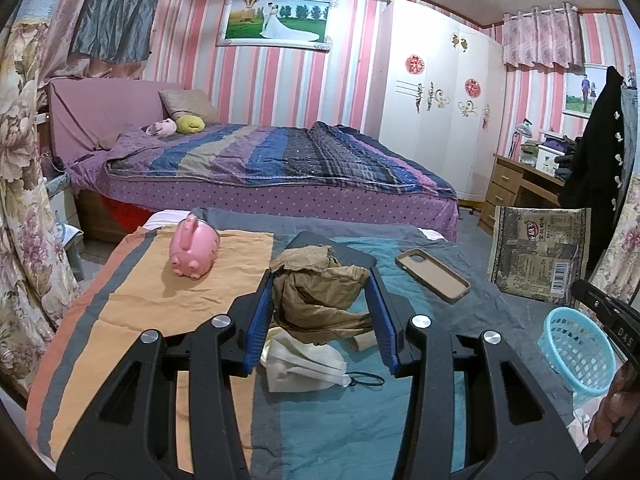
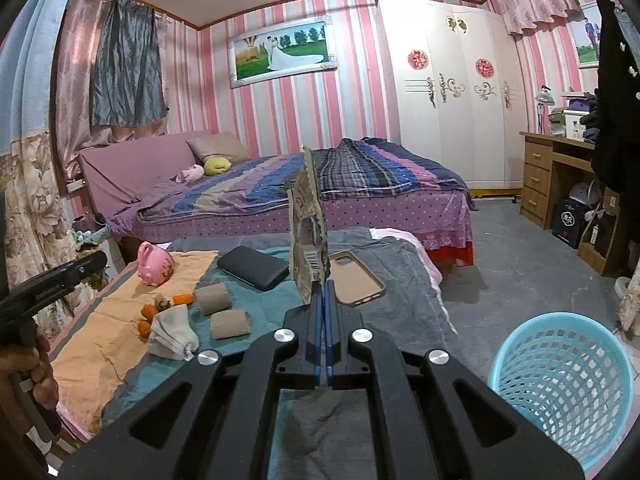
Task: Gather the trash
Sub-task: 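Hold the brown paper bag and printed snack bag and turn toward the basket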
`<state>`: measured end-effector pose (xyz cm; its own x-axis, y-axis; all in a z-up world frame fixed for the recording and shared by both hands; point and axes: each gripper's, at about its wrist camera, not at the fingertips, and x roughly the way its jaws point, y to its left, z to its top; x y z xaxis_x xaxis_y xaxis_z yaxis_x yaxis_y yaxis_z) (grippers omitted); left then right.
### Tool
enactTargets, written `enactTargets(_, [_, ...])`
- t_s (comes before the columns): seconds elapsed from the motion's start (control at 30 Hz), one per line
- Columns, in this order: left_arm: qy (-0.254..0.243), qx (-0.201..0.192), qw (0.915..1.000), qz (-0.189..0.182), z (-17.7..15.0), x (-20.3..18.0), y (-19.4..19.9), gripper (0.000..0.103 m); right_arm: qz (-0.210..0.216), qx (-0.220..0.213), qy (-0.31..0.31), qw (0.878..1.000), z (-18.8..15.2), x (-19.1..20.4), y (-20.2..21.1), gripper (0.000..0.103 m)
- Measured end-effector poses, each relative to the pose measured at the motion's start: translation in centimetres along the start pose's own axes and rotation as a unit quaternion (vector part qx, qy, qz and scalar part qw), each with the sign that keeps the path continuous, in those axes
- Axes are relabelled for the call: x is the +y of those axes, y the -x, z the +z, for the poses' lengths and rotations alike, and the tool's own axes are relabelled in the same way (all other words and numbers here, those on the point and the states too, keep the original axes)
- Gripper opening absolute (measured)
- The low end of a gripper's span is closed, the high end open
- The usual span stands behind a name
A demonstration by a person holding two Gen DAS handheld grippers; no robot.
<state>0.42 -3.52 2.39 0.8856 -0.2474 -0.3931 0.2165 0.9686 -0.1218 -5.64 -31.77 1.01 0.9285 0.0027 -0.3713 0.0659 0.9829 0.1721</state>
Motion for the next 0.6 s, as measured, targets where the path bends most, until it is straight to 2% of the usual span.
enactTargets(0.6, [-0.009,-0.001,0.9996,-0.027,-0.3,-2.4,-0.2,0.044,-0.051,-0.003,-0.019,0.999,0.5,-4.5,0.8,0.001])
